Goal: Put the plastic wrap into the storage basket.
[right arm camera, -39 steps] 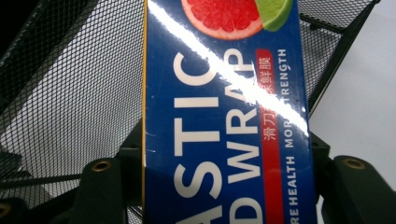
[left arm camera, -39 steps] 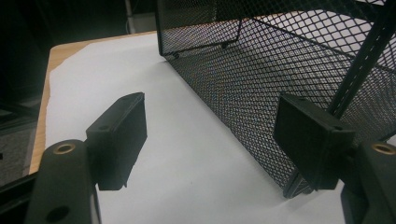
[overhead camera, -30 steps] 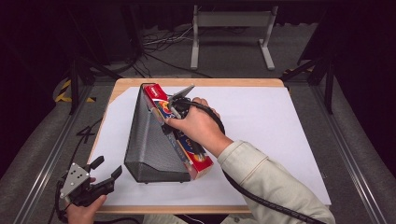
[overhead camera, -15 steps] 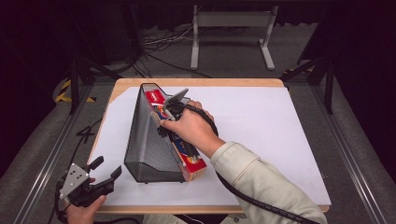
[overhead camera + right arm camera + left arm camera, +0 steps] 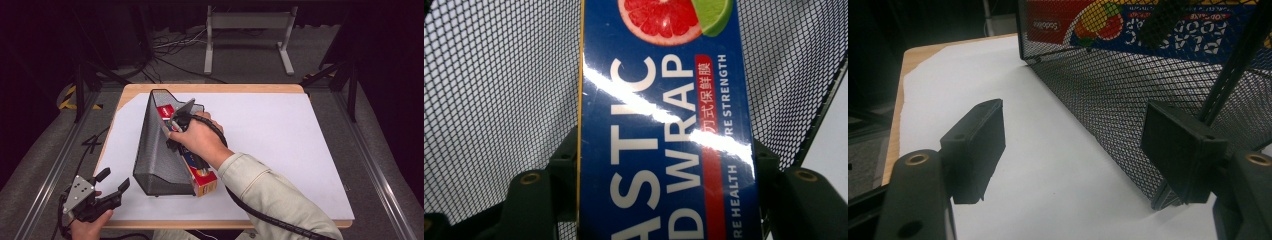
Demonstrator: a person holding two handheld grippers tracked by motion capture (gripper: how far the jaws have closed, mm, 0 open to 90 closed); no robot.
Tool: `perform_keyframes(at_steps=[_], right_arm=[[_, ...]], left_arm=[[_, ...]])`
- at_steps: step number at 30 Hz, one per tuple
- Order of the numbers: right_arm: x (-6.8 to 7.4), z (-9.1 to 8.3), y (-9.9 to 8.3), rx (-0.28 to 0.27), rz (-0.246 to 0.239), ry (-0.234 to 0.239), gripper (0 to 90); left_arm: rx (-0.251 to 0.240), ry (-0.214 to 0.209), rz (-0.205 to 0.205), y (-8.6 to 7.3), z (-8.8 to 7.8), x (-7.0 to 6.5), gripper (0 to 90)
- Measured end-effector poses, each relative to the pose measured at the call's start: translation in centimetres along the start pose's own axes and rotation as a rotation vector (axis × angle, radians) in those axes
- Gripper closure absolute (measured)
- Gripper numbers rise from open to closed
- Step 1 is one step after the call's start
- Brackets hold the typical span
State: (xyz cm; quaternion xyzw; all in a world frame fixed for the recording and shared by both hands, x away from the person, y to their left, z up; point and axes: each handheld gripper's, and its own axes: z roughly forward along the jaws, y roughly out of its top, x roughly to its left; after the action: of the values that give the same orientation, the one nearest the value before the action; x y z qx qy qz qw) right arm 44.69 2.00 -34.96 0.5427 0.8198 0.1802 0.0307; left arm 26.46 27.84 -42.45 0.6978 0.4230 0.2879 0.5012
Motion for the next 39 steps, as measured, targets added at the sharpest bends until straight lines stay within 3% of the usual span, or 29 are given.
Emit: perform_keyframes(at_steps=[11,16,27,32,39], right_arm=[[0.0,0.6,0.3,0.027,-0.020,-0.010,35.9],[0.0,0.2,0.3,-0.002,-0.039,0.020,25.6],[-1.0,-1.1,0.1,-0.028,-0.091,0.079,18.6],[-1.6,-2.7,0.0,-0.105,-0.099,0.120,15.9],[-2.3,-5.8,-0.3,-0.262,-0.214,0.199,12.1]], left_arm=[[0.000,-0.001,0.001,0.0,0.0,0.0,26.5],[0.000,-0.001,0.000,0.0,0.0,-0.1,26.5],[0.004,-0.005,0.002,0.0,0.1,0.0,26.5],[0.003,-0.003,-0.003,0.0,0.1,0.0,26.5],[0.001,-0.001,0.000,0.1,0.2,0.0,26.5]])
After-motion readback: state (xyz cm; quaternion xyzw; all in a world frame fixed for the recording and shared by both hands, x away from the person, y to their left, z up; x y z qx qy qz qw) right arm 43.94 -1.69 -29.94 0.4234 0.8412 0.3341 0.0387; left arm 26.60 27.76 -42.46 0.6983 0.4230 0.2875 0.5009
